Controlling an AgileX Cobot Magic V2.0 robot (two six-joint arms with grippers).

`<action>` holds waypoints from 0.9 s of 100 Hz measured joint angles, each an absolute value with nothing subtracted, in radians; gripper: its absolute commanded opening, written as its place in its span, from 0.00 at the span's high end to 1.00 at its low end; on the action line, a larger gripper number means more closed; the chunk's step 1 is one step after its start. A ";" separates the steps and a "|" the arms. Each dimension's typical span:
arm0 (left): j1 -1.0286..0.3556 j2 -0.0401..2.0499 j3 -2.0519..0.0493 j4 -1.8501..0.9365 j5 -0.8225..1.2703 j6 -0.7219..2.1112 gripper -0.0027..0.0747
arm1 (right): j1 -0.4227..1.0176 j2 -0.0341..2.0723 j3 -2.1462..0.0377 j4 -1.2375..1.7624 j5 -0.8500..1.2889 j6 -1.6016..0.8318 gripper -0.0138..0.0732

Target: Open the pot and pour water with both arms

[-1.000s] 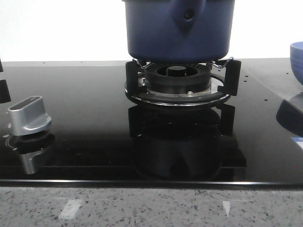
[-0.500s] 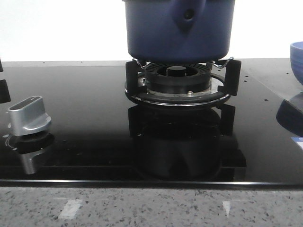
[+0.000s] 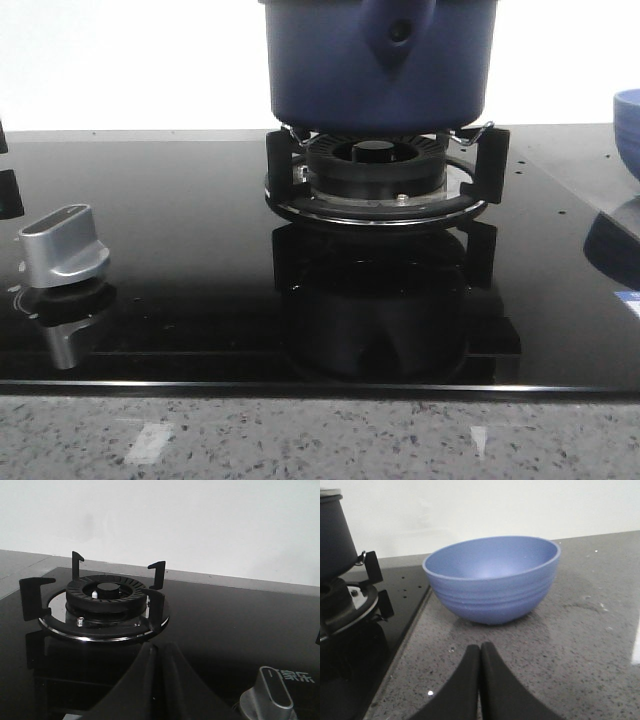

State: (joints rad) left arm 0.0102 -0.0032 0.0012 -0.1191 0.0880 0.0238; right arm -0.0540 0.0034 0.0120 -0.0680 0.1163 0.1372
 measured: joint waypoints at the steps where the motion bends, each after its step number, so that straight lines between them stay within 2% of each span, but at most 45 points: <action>1: 0.010 -0.003 0.001 -0.119 0.085 0.024 0.99 | -0.054 0.000 0.012 -0.071 0.119 0.139 0.91; 90: 0.010 -0.003 0.001 -0.119 0.088 0.024 0.99 | -0.015 -0.006 0.012 -0.079 0.136 0.139 0.91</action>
